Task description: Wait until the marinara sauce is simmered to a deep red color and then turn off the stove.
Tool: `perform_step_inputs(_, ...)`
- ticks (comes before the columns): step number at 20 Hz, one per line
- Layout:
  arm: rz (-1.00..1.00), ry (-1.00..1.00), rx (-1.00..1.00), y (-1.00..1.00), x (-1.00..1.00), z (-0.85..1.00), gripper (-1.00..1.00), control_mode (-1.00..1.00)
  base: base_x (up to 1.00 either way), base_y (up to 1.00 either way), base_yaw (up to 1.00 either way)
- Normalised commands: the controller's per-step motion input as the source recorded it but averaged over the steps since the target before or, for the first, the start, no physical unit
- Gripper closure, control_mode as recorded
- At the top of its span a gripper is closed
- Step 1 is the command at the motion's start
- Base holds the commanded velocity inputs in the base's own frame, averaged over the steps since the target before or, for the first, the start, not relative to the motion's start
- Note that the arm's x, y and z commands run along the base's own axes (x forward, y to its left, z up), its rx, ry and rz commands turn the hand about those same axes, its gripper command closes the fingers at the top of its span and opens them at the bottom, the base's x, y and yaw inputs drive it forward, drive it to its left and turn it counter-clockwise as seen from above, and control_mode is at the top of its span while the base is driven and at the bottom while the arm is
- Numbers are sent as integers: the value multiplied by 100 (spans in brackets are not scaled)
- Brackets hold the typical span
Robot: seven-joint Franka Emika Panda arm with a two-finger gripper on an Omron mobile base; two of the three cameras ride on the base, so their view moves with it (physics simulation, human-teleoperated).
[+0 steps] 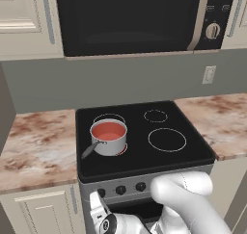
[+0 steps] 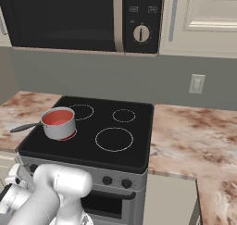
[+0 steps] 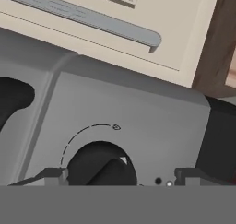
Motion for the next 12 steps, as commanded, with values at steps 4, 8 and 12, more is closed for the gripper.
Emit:
perform_step_inputs(4,0,0,0,0,3,0,-100,-100,0,0,0)
perform_step_inputs(8,0,3,0,2,2,2,-100,-100,0,0,0)
perform_step_inputs(12,-6,9,1,23,0,4,-100,-100,0,0,0)
